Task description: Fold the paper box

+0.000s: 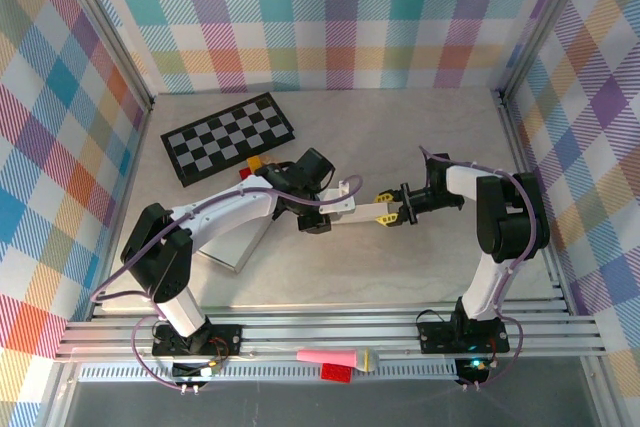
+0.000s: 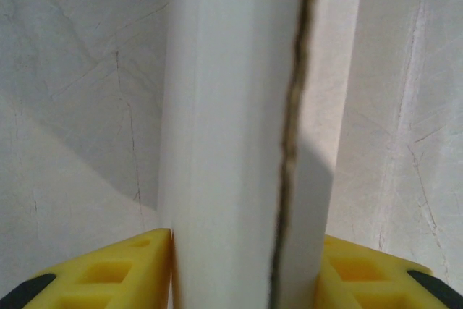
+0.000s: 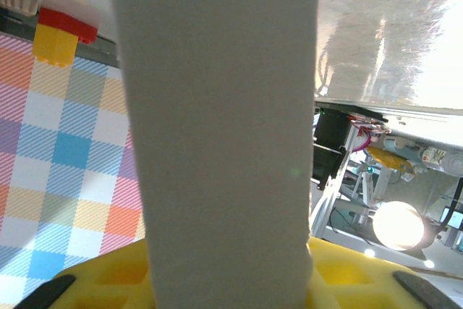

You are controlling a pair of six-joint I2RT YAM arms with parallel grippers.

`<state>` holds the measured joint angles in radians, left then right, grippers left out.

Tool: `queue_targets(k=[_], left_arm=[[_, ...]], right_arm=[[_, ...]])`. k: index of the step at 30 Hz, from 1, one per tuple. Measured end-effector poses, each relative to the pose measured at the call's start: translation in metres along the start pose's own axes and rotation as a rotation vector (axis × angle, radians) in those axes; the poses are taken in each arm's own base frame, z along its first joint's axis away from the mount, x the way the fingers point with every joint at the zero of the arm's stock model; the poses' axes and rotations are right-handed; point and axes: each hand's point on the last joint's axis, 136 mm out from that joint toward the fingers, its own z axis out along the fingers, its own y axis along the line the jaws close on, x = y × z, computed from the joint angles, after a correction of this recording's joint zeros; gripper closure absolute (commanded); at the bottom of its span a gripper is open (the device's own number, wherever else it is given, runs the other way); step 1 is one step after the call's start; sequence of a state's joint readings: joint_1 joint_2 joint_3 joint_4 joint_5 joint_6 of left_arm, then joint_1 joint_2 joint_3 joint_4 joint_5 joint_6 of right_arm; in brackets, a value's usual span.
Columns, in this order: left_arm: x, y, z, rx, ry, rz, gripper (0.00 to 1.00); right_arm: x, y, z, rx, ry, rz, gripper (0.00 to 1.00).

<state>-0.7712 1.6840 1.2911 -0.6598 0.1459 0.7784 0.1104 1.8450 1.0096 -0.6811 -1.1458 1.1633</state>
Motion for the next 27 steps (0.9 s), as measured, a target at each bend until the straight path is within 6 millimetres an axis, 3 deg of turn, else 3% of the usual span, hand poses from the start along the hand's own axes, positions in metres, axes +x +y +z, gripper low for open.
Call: queue_targets(k=[8, 13, 23, 27], left_arm=[[-0.003, -0.002, -0.002, 0.043, 0.023, -0.018, 0.61], [0.000, -0.005, -0.002, 0.058, 0.045, -0.059, 0.62], [0.001, -0.006, -0.003, 0.062, 0.054, -0.125, 0.63], [0.002, -0.006, -0.003, 0.063, 0.056, -0.132, 0.63]], right_arm=[[-0.003, -0.002, -0.002, 0.029, -0.042, -0.019, 0.42], [0.000, 0.015, -0.013, 0.047, -0.122, -0.113, 0.35], [0.021, 0.022, -0.043, 0.063, -0.290, -0.280, 0.35], [0.029, 0.029, -0.064, 0.080, -0.415, -0.409, 0.43]])
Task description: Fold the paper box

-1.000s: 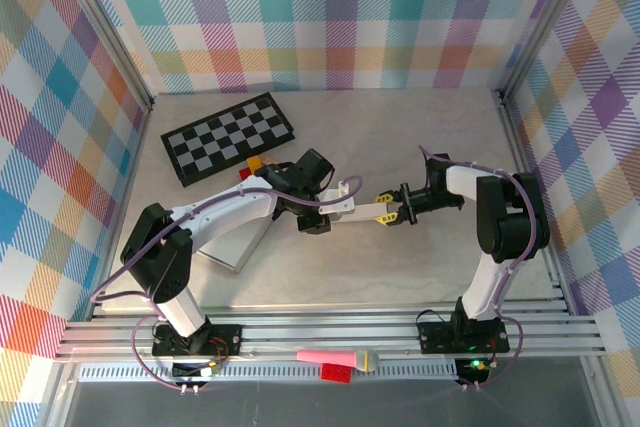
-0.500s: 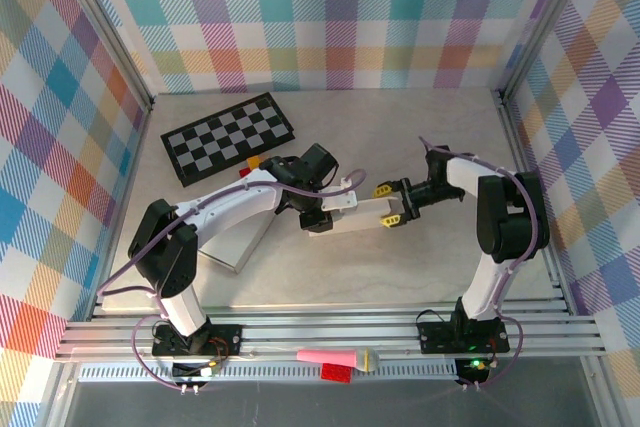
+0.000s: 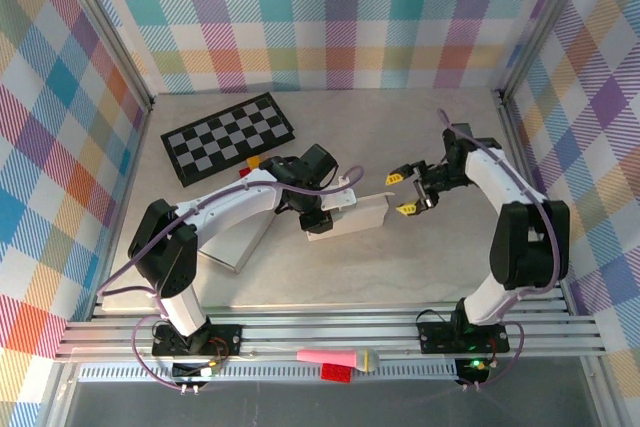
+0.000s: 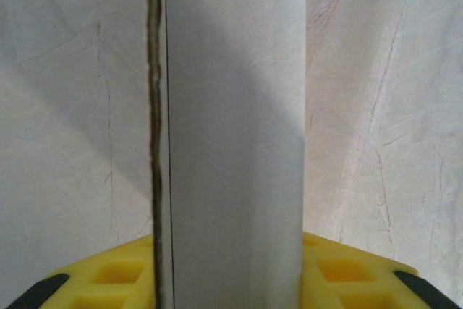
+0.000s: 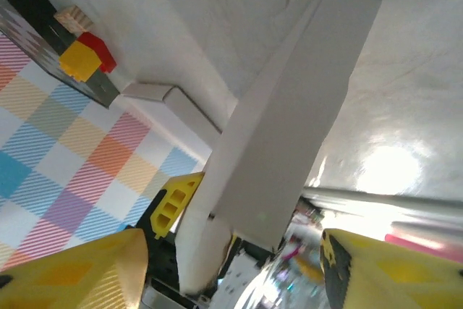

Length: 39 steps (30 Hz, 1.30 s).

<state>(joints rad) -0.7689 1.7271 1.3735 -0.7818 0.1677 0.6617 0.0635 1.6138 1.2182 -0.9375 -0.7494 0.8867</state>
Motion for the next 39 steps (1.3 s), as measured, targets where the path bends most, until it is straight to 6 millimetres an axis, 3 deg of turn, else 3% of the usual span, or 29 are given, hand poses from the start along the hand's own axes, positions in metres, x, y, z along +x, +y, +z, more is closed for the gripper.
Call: queue_targets(k=[6, 10, 16, 21, 30, 39], left_arm=[[0.001, 0.002, -0.001, 0.005, -0.001, -0.008, 0.63], [0.003, 0.003, -0.001, 0.014, -0.005, -0.011, 0.63], [0.009, 0.006, -0.004, 0.035, 0.001, -0.023, 0.63], [0.011, 0.010, -0.005, 0.055, 0.006, -0.021, 0.63], [0.015, 0.014, -0.006, 0.069, 0.011, -0.028, 0.63], [0.015, 0.014, -0.006, 0.071, 0.010, -0.029, 0.63]], right_arm=[[0.003, 0.022, -0.056, -0.013, -0.344, -0.436, 0.62], [0.014, 0.024, -0.072, 0.022, -0.485, -0.765, 0.62], [0.011, 0.027, -0.044, 0.139, -0.432, -1.108, 0.56], [0.013, 0.023, -0.020, 0.186, -0.340, -1.280, 0.51], [0.012, 0.023, 0.004, 0.175, -0.220, -1.383, 0.48], [0.019, 0.034, 0.011, 0.097, -0.164, -1.400, 0.48]])
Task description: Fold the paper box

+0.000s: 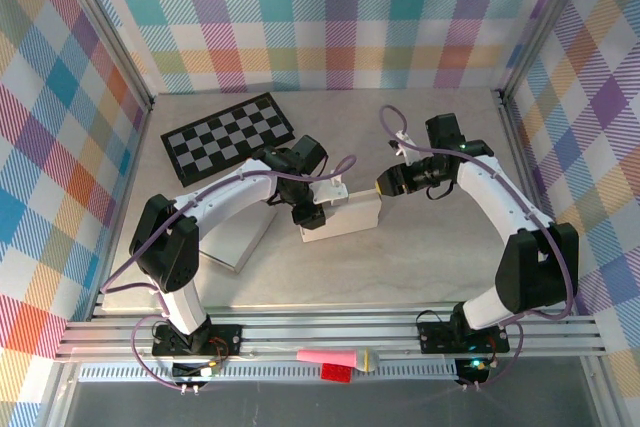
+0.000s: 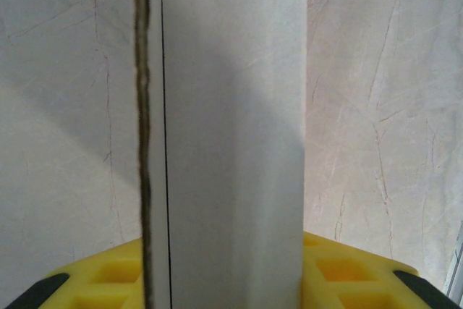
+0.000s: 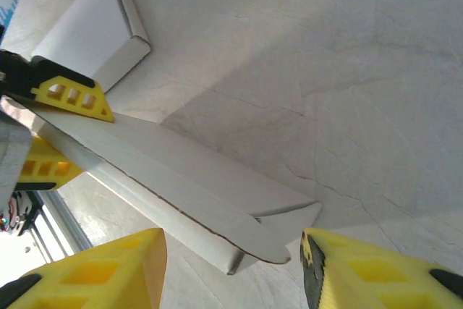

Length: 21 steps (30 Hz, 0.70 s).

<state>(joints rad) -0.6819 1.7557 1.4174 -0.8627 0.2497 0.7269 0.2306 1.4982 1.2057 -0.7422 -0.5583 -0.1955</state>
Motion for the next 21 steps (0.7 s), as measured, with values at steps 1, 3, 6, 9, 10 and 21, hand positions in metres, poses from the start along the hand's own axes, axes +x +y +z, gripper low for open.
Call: queue_targets(k=[1, 3, 6, 9, 10, 21], left_arm=[[-0.0002, 0.0000, 0.0001, 0.001, 0.000, 0.000, 0.63], [0.0001, 0.0005, 0.0004, 0.002, 0.000, -0.002, 0.63], [-0.0001, 0.0012, 0.0002, 0.002, -0.001, -0.004, 0.63], [-0.0001, 0.0012, 0.0002, 0.002, -0.001, -0.004, 0.63], [0.0000, 0.0012, 0.0003, 0.002, -0.001, -0.004, 0.63], [-0.0006, 0.0016, 0.0002, 0.002, -0.002, -0.004, 0.63]], right_arm=[[-0.0002, 0.0007, 0.0000, -0.004, -0.001, 0.000, 0.48], [-0.0002, 0.0011, 0.0002, -0.005, -0.001, -0.002, 0.48], [-0.0001, 0.0017, 0.0009, -0.007, 0.001, -0.003, 0.48], [0.0013, 0.0019, 0.0045, -0.011, 0.011, -0.001, 0.48], [0.0020, 0.0021, 0.0060, -0.013, 0.016, -0.001, 0.49], [0.0037, 0.0048, 0.0099, -0.018, 0.029, 0.000, 0.60]])
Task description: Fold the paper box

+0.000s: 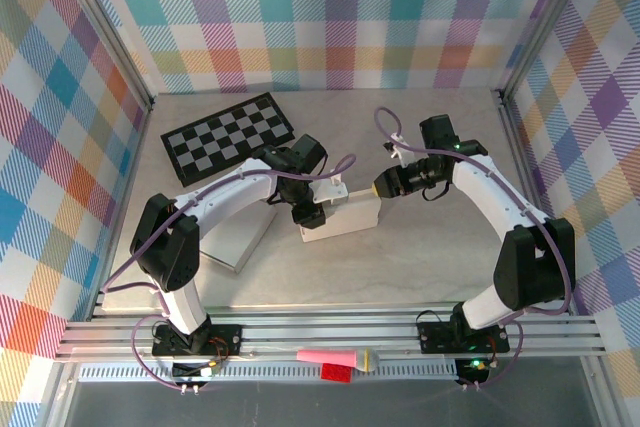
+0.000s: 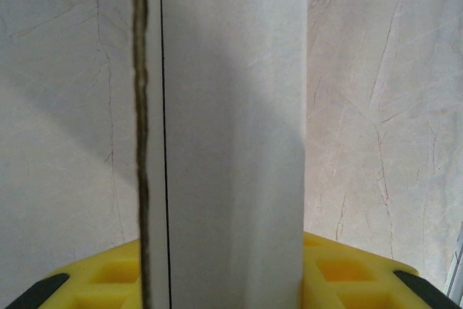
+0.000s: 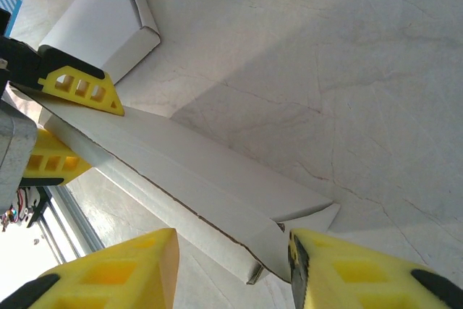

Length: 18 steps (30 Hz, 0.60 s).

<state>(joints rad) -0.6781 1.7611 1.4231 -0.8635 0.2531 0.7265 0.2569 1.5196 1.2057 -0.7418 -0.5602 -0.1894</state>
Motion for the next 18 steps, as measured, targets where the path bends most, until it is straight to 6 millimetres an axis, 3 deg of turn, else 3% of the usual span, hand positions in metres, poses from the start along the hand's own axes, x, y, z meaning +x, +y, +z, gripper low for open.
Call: queue_targets(k=[18], left_arm=[[-0.0004, 0.0014, 0.0038, 0.005, 0.006, -0.002, 0.63]], right_arm=[[0.0073, -0.0012, -0.0044, 0.092, 0.029, -0.015, 0.76]])
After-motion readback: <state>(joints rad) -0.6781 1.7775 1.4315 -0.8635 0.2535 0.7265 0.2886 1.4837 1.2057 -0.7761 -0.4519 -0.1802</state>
